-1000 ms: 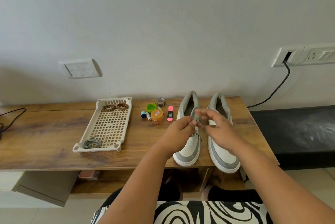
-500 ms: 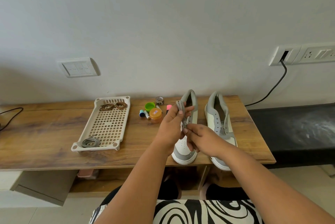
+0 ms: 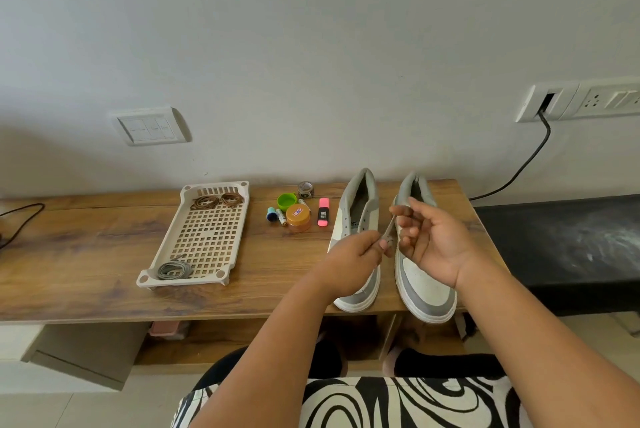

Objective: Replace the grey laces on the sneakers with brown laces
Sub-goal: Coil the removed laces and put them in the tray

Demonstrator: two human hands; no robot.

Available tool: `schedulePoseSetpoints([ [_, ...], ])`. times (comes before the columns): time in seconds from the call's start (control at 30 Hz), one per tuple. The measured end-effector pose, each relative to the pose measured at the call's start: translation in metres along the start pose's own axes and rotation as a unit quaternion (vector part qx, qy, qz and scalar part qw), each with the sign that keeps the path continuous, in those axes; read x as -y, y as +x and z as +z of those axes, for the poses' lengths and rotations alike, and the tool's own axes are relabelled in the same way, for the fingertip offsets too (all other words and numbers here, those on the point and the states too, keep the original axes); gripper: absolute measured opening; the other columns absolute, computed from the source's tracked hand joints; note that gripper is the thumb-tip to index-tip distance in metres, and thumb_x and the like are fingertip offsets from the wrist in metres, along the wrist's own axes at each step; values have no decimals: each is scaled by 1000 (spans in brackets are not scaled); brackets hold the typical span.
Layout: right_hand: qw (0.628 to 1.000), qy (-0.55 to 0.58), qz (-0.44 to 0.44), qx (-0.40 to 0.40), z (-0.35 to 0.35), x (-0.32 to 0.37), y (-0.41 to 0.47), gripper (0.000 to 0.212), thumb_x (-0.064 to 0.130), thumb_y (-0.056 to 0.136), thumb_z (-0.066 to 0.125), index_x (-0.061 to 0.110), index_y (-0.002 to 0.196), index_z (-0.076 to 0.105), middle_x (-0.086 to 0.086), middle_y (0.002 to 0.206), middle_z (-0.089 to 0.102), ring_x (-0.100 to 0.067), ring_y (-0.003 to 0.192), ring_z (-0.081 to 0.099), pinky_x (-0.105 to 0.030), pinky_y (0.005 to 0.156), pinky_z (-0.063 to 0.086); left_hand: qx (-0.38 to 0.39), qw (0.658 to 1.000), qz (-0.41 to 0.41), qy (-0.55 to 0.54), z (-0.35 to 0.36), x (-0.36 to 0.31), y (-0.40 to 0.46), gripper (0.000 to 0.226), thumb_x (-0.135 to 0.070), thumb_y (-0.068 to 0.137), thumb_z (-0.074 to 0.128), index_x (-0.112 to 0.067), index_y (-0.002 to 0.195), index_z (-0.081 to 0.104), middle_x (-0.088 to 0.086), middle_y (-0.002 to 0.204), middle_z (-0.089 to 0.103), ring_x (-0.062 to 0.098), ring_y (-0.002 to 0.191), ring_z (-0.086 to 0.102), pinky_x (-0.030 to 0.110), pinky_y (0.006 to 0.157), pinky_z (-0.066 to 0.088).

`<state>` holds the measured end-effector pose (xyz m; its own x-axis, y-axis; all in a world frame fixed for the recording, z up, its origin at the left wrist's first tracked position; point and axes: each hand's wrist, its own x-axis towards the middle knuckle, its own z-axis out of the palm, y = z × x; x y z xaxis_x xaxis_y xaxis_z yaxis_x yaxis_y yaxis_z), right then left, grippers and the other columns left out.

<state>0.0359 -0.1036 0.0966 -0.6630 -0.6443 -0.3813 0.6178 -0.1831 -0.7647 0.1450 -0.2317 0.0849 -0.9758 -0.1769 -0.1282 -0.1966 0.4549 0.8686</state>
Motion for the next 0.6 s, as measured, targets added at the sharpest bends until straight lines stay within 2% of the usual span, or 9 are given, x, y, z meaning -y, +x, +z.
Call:
schedulePoseSetpoints([
  [0.07, 998, -56, -29, -31, -1, -2, 4, 24, 23, 100, 51, 8, 104, 69, -6, 83, 72, -10, 64, 60, -23, 61, 54, -21, 998, -15, -57, 0, 1, 1, 27, -26, 105, 42, -13, 99, 65, 0, 80, 52, 11, 74, 45, 30, 75, 42],
  [0.13, 990, -119, -60, -47, 0, -5, 7, 21, 18, 99, 53, 10, 112, 67, -7, 96, 73, -18, 82, 64, -32, 79, 54, -45, 992, -25, -119, -2, 1, 2, 30, -24, 106, 42, -5, 103, 65, 2, 78, 52, 8, 68, 44, 24, 70, 42],
  [0.2, 983, -165, -77, -16, 3, -9, 6, 22, 13, 101, 50, 11, 113, 68, -6, 100, 73, -20, 92, 66, -38, 93, 50, -57, 982, -34, -174, -4, -1, 2, 31, -20, 106, 40, 2, 105, 63, -4, 68, 46, 3, 59, 41, 14, 60, 39],
  [0.27, 980, -178, -79, 34, 9, -14, 2, 24, 10, 101, 47, 9, 110, 69, -4, 94, 73, -16, 92, 67, -37, 97, 50, -63, 973, -32, -221, -6, -4, 1, 29, -20, 107, 39, -4, 98, 61, -6, 64, 43, 2, 55, 39, 11, 55, 36],
  [0.37, 976, -189, -82, 64, 17, -21, -1, 25, 12, 102, 46, 10, 115, 68, -7, 94, 72, -20, 94, 68, -38, 97, 52, -71, 962, -30, -260, -9, -6, -1, 28, -24, 107, 39, -16, 88, 57, -8, 62, 43, 4, 57, 38, 17, 57, 32],
  [0.43, 967, -228, -100, 58, 18, -24, 0, 26, 18, 103, 47, 18, 120, 66, -5, 104, 71, -20, 102, 67, -40, 99, 51, -72, 960, -37, -266, -9, -6, -1, 29, -26, 107, 38, -19, 86, 57, -9, 62, 43, 5, 58, 39, 19, 58, 31],
  [0.53, 950, -275, -138, 54, 18, -24, 1, 33, 21, 103, 45, 38, 128, 58, 11, 131, 59, -9, 121, 56, -34, 103, 44, -63, 954, -47, -289, -11, -7, -1, 27, -25, 107, 39, -15, 92, 59, -8, 62, 42, 5, 57, 39, 18, 55, 31],
  [0.6, 950, -268, -139, 80, 16, -22, 1, 36, 17, 104, 42, 37, 129, 58, 12, 136, 57, -10, 126, 53, -34, 108, 39, -53, 953, -48, -294, -11, -8, -2, 25, -25, 107, 39, -10, 98, 58, -7, 61, 41, 5, 56, 38, 17, 54, 30],
])
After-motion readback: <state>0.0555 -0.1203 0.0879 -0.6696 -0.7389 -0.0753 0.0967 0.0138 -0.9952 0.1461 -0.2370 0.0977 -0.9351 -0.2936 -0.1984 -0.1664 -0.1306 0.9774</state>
